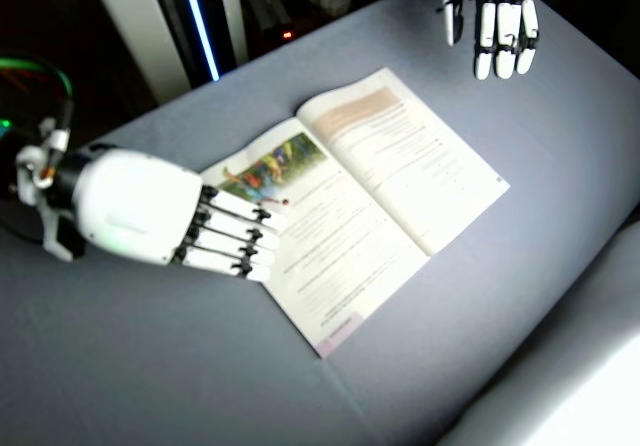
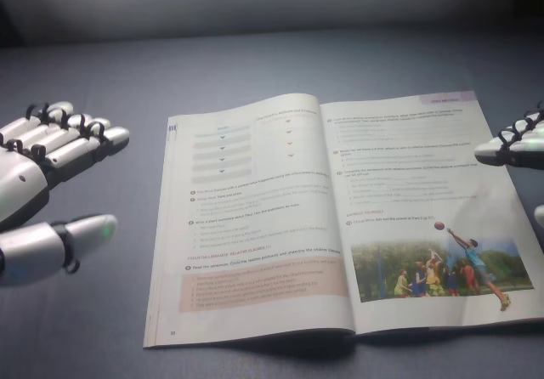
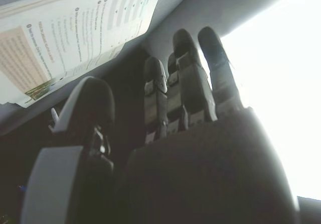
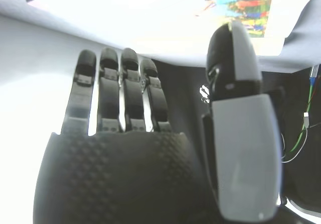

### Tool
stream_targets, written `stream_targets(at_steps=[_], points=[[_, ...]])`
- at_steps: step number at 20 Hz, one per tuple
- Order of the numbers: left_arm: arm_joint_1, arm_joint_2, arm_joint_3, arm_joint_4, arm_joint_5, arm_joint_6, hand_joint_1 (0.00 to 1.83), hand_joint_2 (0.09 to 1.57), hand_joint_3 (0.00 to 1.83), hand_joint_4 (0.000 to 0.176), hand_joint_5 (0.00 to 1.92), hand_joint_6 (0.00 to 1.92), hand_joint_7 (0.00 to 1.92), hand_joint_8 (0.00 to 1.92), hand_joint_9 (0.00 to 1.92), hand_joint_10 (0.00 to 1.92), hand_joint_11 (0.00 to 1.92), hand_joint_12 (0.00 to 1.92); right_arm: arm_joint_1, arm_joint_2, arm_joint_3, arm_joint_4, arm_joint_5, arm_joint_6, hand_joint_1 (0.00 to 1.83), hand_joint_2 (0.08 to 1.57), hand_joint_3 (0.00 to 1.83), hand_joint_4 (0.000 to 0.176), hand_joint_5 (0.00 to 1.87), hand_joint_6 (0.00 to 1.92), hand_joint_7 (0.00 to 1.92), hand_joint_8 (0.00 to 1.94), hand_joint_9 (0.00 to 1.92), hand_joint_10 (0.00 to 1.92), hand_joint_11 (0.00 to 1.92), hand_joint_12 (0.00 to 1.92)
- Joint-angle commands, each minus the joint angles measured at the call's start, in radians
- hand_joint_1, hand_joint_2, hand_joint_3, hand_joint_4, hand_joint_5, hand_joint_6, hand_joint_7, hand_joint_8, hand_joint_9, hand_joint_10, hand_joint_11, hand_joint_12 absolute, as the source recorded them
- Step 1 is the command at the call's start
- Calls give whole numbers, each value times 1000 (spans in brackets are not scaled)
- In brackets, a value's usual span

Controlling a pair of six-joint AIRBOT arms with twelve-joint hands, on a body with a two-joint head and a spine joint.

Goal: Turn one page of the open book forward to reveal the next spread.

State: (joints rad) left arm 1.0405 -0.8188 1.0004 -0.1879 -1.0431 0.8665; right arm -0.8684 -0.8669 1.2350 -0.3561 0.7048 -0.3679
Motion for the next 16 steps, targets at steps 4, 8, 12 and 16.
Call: stream_targets(at_steps=[4,8,12,16], points=[[-9,1,7,-3,-108,-1,0,1400,9,0,85,1,76,4,40,4,5,27,10,-4,13,3,59,7,152,1459,10,0,175,2,172,1,151,1,59,194],[-13,-2,11,1,-102,-1,0,1392,3,0,96,5,93,9,48,6,7,28,15,-33,55,-91,9,107,2,1476,5,0,112,5,121,6,109,6,39,167],[-14,-5,14,3,-101,-5,0,1400,3,0,89,1,73,2,24,0,0,4,70,-55,71,-221,-83,137,0,1409,0,0,84,3,96,0,73,0,20,149],[-15,-6,16,8,-100,-13,0,1423,11,0,75,5,51,3,19,4,0,0,94,-98,99,-316,-124,183,0,1401,0,0,121,13,119,7,96,9,21,140]])
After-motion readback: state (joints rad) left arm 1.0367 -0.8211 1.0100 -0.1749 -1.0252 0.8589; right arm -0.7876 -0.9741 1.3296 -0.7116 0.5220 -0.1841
